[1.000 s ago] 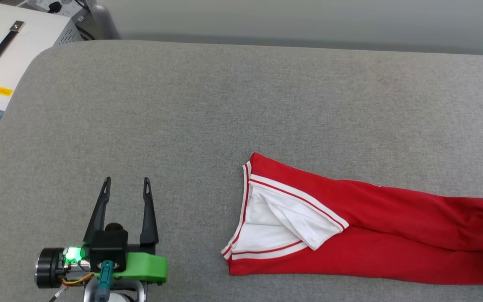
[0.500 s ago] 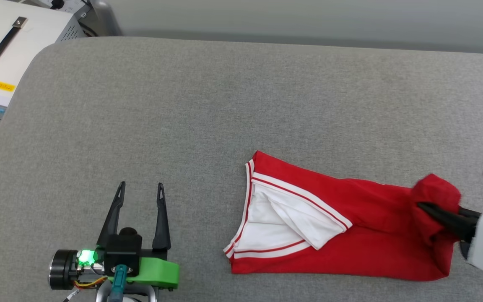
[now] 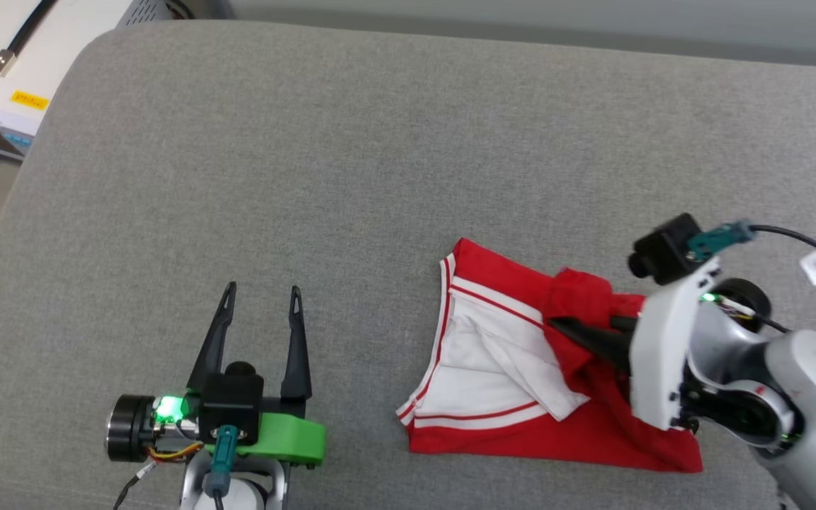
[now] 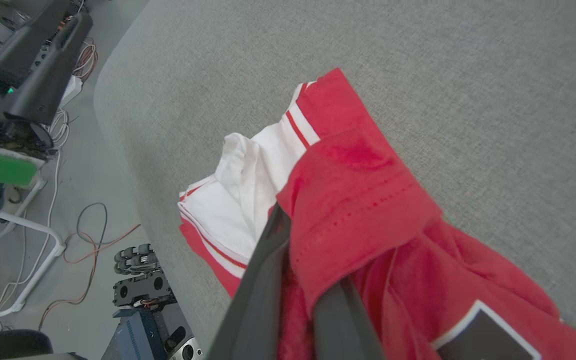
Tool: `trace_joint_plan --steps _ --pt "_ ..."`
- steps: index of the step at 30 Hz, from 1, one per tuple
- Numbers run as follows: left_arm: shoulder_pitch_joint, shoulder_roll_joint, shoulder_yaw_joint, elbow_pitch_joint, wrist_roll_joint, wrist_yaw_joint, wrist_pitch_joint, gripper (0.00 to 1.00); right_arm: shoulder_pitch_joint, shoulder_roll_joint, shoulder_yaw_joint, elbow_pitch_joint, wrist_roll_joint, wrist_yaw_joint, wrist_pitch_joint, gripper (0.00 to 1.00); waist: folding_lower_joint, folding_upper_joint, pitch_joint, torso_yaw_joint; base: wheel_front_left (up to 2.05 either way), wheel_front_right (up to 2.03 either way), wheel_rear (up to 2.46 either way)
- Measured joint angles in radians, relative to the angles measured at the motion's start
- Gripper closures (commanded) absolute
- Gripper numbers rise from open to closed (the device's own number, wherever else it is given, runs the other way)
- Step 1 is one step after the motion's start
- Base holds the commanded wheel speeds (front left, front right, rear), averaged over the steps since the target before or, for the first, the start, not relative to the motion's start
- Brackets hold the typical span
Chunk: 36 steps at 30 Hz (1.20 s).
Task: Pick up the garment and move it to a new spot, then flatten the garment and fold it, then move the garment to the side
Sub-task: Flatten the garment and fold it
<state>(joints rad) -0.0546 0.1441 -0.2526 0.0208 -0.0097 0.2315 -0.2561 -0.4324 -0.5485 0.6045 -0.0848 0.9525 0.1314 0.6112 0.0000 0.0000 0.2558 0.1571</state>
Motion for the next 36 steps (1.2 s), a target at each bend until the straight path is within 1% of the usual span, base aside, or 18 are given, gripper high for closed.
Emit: trace_joint_plan --steps 5,7,10,14,18,19,20,21,25,29,32,36 --pt "-0.017 -0.009 -0.005 0.002 0.0 0.001 0.0 0.0 -0.106 0.064 0.103 0.08 -0.06 0.0 -0.02 1.0 0.0 0.0 0.024 0.015 0.0 0.0 0.0" --pt "-0.023 -0.012 -0.008 0.002 0.0 0.001 0.0 0.0 -0.144 0.099 0.136 0.131 -0.077 0.0 -0.04 1.0 0.0 0.0 0.032 0.022 0.0 0.0 0.0" --pt "-0.031 -0.016 -0.015 0.005 0.0 0.002 0.0 0.0 -0.187 0.129 0.188 0.211 -0.116 0.0 -0.058 1.0 0.0 0.0 0.042 0.032 0.0 0.0 0.0" --pt "-0.039 -0.02 -0.02 0.007 0.0 0.002 0.0 0.0 -0.21 0.149 0.262 0.324 -0.162 0.0 -0.064 1.0 0.0 0.0 0.049 0.043 0.0 0.0 0.0" --pt "-0.039 -0.021 -0.021 0.01 0.0 0.003 0.0 0.0 -0.22 0.163 0.304 0.378 -0.167 0.0 -0.109 1.0 0.0 0.0 0.044 0.043 0.0 0.0 0.0" --pt "-0.039 -0.021 -0.02 0.011 0.0 0.004 0.0 0.0 -0.223 0.162 0.31 0.379 -0.168 0.0 -0.124 0.93 0.0 0.0 0.042 0.041 0.0 0.0 0.0" --pt "-0.039 -0.021 -0.019 0.013 0.0 0.006 0.0 0.0 -0.226 0.161 0.314 0.379 -0.168 0.0 -0.144 0.53 0.0 0.0 0.039 0.039 0.0 0.0 0.0" --pt "-0.038 -0.02 -0.017 0.014 0.0 0.006 0.0 0.0 -0.226 0.158 0.318 0.373 -0.169 0.0 -0.164 0.0 0.0 0.0 0.034 0.037 0.0 0.0 0.0" --pt "-0.031 -0.016 -0.01 0.018 0.0 0.007 0.0 0.0 -0.226 0.115 0.31 0.306 -0.195 0.0 -0.255 0.0 0.0 0.0 0.01 0.026 0.0 0.0 0.0" --pt "-0.018 -0.006 -0.004 0.017 0.0 0.008 0.0 0.0 -0.216 0.055 0.242 0.215 -0.226 0.0 -0.327 0.0 0.0 0.0 -0.017 0.011 0.0 0.0 0.0" --pt "-0.003 0.003 0.001 0.014 0.0 0.011 0.0 0.0 -0.174 0.021 0.148 0.146 -0.262 0.0 -0.37 0.0 0.0 0.0 -0.036 -0.008 0.0 0.0 0.0" --pt "0.008 0.012 0.003 0.011 0.0 0.011 0.0 0.0 -0.101 0.011 -0.011 0.098 -0.339 0.0 -0.437 0.0 0.0 0.0 -0.058 -0.033 0.0 0.0 0.0"
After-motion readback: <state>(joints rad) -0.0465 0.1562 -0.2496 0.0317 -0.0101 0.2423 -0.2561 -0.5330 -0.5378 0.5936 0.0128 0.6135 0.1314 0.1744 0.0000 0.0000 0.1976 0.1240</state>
